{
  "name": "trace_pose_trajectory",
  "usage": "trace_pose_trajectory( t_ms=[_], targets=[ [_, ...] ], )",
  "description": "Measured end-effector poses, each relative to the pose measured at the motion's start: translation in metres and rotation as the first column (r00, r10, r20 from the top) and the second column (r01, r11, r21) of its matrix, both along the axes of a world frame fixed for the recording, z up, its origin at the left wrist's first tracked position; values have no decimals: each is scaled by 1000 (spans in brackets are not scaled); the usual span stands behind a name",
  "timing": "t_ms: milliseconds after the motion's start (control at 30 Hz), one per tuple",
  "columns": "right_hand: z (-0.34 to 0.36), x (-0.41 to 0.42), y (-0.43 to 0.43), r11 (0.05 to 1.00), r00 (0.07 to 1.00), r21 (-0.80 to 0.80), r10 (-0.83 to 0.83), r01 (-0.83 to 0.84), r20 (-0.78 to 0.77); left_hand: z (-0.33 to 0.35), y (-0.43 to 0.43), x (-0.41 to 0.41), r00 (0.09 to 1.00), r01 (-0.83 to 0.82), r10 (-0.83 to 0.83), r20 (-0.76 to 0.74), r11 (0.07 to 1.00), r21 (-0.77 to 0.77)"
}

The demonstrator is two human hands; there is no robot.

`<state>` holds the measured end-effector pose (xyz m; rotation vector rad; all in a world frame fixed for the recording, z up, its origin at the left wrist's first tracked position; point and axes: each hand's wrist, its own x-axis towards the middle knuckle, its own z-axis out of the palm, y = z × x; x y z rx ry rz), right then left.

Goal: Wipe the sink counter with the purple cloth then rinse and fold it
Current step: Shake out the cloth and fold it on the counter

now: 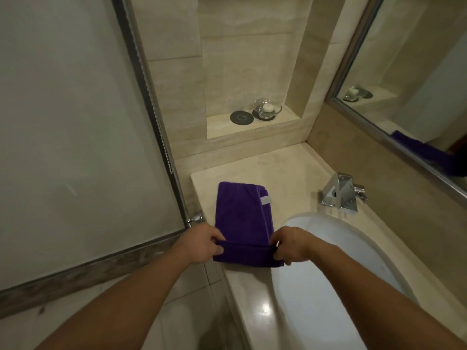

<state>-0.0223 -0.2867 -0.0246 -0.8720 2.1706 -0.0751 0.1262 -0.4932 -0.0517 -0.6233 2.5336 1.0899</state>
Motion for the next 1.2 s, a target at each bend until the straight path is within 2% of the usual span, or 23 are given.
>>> trace_pose_trajectory(
  t_ms=[133,300,467,733,767,833,900,967,1000,1067,1133,1200],
  targets=[
    [1,-26,-16,965,980,-185,-194,184,-34,-1,-19,-23,980,-174,181,-87,981,82],
    [-7,-75,-50,914,945,-283,-321,289,-70,-12,-52,-83,945,-270,293,-147,950,155],
    [-36,-127,-90,883,915,-290,-400,369,-55,-39,-92,-143,942,-287,302,-149,951,115],
    [-88,-163,-119,886,906,-255,-417,388,-70,-82,-119,-188,947,-304,299,-118,952,-25],
    [-94,-163,-120,891,903,-253,-414,377,-112,-86,-118,-189,951,-295,287,-110,954,-61],
    [-104,-158,-119,919,887,-279,-357,279,-292,-91,-114,-186,963,-251,220,-158,943,-220],
    [-107,-148,-122,928,833,-363,-268,88,-483,-92,-105,-183,941,-207,71,-332,896,-394],
    [-111,-132,-128,877,798,-473,-225,-83,-558,-93,-87,-181,882,-130,-112,-457,876,-465],
    [-117,-122,-128,857,808,-500,-203,-126,-553,-98,-77,-178,870,-65,-188,-456,873,-484],
    [-136,-101,-124,881,849,-459,-155,-112,-505,-113,-57,-168,892,64,-290,-347,840,-538],
    [-155,-91,-115,921,867,-382,-133,-70,-481,-130,-50,-157,921,137,-321,-221,797,-588],
    [-162,-90,-111,937,866,-346,-131,-52,-483,-138,-50,-151,924,150,-329,-194,780,-607]
  ],
)
